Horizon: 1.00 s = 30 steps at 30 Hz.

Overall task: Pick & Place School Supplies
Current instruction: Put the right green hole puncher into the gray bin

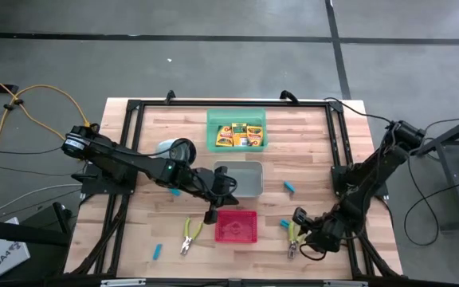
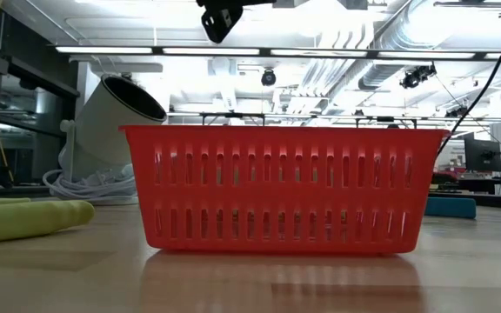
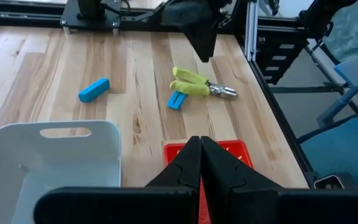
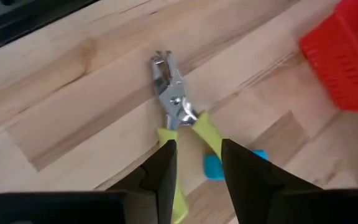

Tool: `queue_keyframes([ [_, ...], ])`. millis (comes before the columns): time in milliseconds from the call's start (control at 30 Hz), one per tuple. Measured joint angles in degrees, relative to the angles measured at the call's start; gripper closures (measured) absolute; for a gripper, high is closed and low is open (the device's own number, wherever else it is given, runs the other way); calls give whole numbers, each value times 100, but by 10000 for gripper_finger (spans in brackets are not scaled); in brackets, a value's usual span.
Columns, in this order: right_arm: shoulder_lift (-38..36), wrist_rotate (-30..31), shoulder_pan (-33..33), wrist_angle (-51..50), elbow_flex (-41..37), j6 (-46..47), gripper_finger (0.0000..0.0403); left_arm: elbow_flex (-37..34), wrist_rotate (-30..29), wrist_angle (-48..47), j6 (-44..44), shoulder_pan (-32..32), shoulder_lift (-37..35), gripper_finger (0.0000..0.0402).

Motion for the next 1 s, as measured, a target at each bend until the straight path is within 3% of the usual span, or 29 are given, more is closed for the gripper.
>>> queue_keyframes([
  [1000,1480,-134,7,35,9,-12,294,0,0,38,-66,0,0,401],
])
